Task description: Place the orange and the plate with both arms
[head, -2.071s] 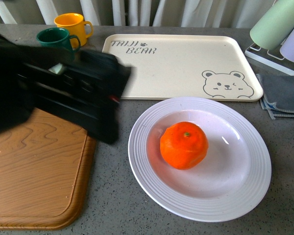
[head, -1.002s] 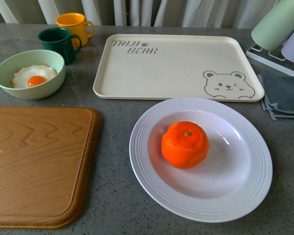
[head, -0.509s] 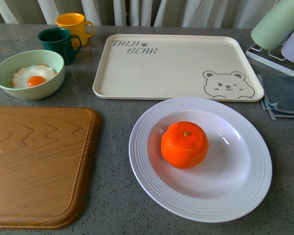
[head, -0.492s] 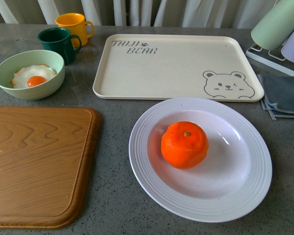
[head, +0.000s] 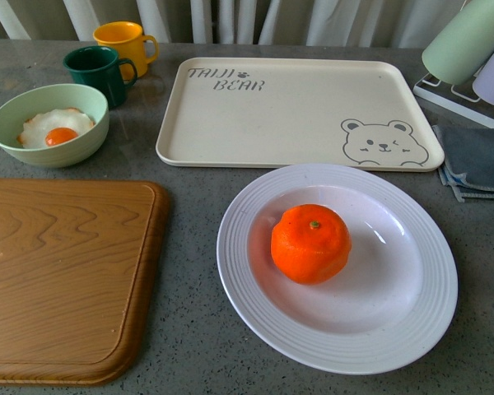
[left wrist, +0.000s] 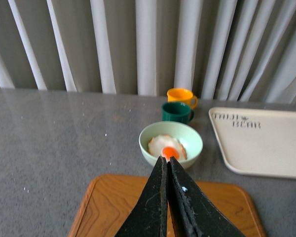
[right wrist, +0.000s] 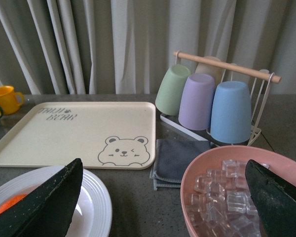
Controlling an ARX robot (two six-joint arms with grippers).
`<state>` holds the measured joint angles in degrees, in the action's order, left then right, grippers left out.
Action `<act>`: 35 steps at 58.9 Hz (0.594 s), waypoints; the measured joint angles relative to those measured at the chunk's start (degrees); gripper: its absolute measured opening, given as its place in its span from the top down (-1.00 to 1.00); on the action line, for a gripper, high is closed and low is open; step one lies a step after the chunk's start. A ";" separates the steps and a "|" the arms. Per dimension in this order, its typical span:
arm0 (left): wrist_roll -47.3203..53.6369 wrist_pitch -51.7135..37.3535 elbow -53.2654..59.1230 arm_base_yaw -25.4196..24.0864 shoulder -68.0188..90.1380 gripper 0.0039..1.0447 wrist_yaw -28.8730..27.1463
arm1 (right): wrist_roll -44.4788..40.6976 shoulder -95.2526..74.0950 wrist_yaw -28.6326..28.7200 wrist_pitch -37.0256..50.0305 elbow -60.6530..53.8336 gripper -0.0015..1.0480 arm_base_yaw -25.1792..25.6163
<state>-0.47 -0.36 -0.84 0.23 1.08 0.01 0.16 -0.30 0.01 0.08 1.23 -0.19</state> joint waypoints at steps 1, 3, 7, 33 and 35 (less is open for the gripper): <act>0.00 0.17 0.00 -0.02 -0.02 0.98 0.00 | 0.00 0.00 0.00 0.00 0.00 -0.83 0.00; 0.00 0.39 0.00 -0.07 -0.04 0.98 0.00 | 0.00 0.02 0.00 0.00 0.00 -0.83 0.00; 0.00 0.37 0.00 -0.07 -0.11 0.98 0.00 | 0.00 0.00 0.00 -0.02 0.00 -0.83 0.00; 0.00 0.37 0.00 -0.07 -0.17 0.10 0.00 | 0.00 0.02 0.00 -0.02 0.00 -0.83 0.00; 0.00 0.37 0.00 -0.07 -0.17 0.00 0.00 | 0.00 0.02 -0.02 -0.02 0.00 -0.83 0.00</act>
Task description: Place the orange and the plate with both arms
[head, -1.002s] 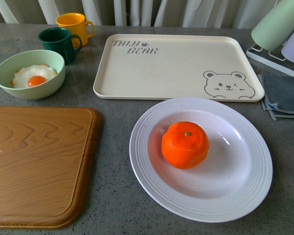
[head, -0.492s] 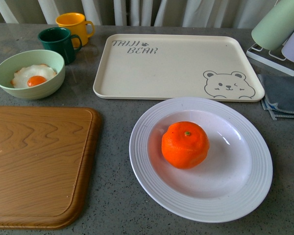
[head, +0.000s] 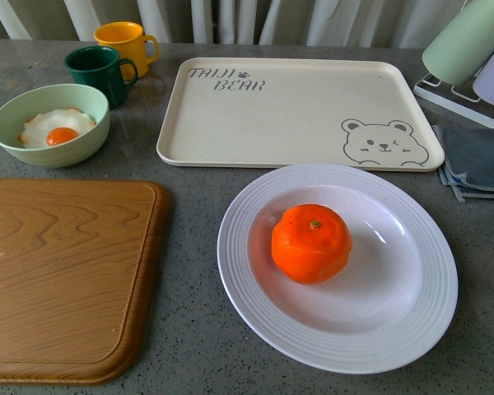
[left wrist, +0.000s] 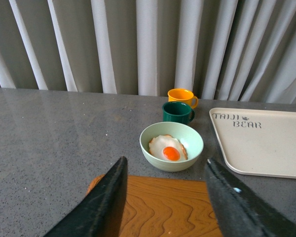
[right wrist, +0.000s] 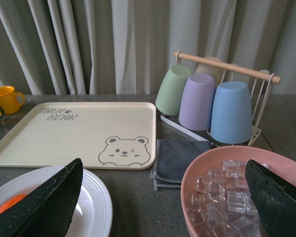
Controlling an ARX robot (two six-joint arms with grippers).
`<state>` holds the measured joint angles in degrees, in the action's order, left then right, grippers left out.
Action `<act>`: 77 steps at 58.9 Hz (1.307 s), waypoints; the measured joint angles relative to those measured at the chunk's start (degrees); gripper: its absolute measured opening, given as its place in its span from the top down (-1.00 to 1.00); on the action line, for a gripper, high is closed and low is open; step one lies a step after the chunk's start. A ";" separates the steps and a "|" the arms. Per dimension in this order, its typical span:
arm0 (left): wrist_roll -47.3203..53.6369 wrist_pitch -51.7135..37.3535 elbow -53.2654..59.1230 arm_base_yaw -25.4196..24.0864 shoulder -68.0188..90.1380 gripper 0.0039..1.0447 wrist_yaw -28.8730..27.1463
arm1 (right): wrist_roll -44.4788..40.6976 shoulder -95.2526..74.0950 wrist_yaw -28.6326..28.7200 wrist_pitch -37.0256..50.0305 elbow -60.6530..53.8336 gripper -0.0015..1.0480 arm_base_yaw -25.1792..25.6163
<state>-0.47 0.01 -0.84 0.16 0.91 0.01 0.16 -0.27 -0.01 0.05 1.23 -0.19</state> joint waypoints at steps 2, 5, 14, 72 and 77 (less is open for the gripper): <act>0.00 0.00 0.00 0.00 0.00 -0.10 0.00 | 0.00 0.00 0.02 0.00 0.00 -0.83 0.00; 0.00 0.00 0.00 0.00 0.00 -0.27 0.00 | 0.00 0.00 0.02 0.00 0.00 -0.83 0.00; 0.00 0.00 0.00 0.00 0.00 -0.78 0.00 | 0.00 0.00 0.02 0.00 0.00 -0.83 0.00; 0.09 0.00 0.00 0.00 0.00 -0.83 0.00 | 19.12 -60.08 7.30 2.60 8.85 -0.83 -9.73; 0.09 0.00 0.00 0.00 0.00 -0.83 0.00 | 23.26 -65.94 7.28 8.24 9.81 -0.83 -10.75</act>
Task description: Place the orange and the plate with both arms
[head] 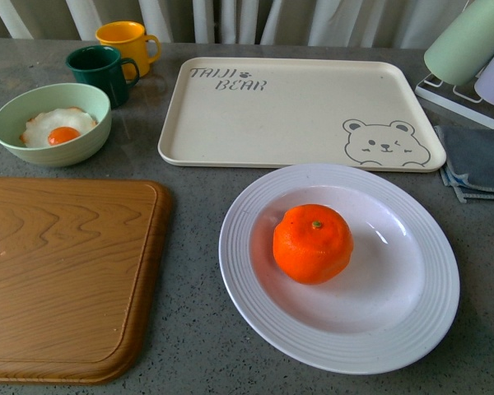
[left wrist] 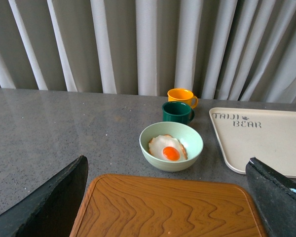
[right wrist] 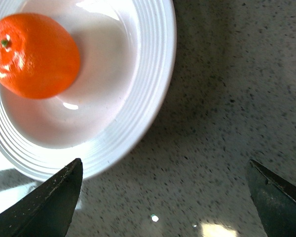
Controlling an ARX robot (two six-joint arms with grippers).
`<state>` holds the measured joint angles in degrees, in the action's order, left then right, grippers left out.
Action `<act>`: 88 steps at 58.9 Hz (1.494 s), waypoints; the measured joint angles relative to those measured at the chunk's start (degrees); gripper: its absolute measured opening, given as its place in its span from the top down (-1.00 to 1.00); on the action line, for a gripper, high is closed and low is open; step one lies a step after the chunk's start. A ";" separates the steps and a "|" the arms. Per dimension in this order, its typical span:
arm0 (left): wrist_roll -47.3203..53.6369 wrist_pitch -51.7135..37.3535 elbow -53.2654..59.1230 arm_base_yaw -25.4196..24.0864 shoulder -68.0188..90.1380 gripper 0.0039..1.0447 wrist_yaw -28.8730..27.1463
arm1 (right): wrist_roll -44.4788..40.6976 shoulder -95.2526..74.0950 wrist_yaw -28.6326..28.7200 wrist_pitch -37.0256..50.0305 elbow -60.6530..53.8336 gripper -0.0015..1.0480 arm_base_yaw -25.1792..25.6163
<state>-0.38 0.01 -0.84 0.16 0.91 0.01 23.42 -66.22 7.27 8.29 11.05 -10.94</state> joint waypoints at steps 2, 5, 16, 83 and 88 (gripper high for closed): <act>0.00 0.00 0.00 0.00 0.00 -0.83 0.02 | 1.79 -2.54 -0.35 2.29 0.70 -0.83 -0.33; 0.00 0.00 0.00 0.00 0.00 -0.83 0.00 | 3.23 -5.33 -0.59 4.90 1.55 -0.83 -0.44; 0.00 0.00 0.00 0.00 0.00 -0.83 0.00 | 9.84 -17.22 -0.46 14.69 5.44 -0.83 -0.28; 0.02 0.00 0.00 0.00 0.00 -0.83 0.00 | 19.96 -40.76 -3.06 29.62 15.80 -0.83 -4.52; 0.00 0.00 0.00 0.00 0.00 -0.83 0.00 | 20.74 -41.38 -3.08 30.14 15.76 -0.83 -4.48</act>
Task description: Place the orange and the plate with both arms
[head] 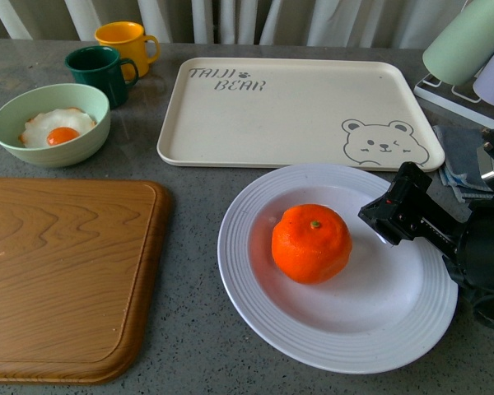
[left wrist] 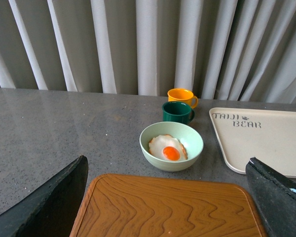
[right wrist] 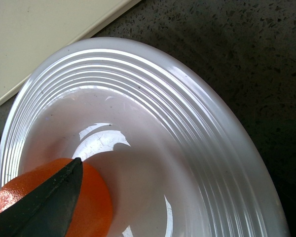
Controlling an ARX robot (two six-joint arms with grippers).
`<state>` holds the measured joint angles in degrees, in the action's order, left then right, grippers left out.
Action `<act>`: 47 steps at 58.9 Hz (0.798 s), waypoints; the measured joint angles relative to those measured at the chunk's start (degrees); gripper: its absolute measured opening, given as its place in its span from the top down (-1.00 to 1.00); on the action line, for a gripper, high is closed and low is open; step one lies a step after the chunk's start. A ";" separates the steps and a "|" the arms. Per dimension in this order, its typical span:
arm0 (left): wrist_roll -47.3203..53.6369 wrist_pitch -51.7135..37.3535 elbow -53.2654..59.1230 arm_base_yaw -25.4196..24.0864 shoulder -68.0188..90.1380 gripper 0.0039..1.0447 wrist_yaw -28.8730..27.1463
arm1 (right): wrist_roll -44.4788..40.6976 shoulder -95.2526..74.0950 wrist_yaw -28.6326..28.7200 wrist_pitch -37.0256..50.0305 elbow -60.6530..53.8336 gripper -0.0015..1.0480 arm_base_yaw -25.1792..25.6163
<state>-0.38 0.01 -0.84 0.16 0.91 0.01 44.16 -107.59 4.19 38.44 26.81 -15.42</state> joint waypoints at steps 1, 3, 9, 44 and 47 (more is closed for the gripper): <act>0.00 0.00 0.00 0.00 0.00 -0.83 0.00 | 0.15 -0.17 0.04 0.26 0.00 -0.83 0.02; 0.00 0.00 0.00 0.00 0.00 -0.83 0.00 | 0.33 -0.44 0.02 0.59 0.00 -0.83 0.04; 0.00 0.00 0.00 0.00 0.00 -0.83 0.00 | 0.46 -0.74 0.09 0.74 0.00 -0.83 0.02; 0.00 0.00 0.00 0.00 0.00 -0.83 0.00 | 0.22 -1.49 -0.61 0.48 0.20 -0.77 -0.33; 0.00 0.00 0.00 0.00 0.00 -0.83 0.00 | 0.20 -1.60 -0.70 0.46 0.22 -0.73 -0.33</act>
<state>-0.38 0.01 -0.84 0.16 0.91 0.01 44.36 -109.19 3.49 38.89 27.03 -15.75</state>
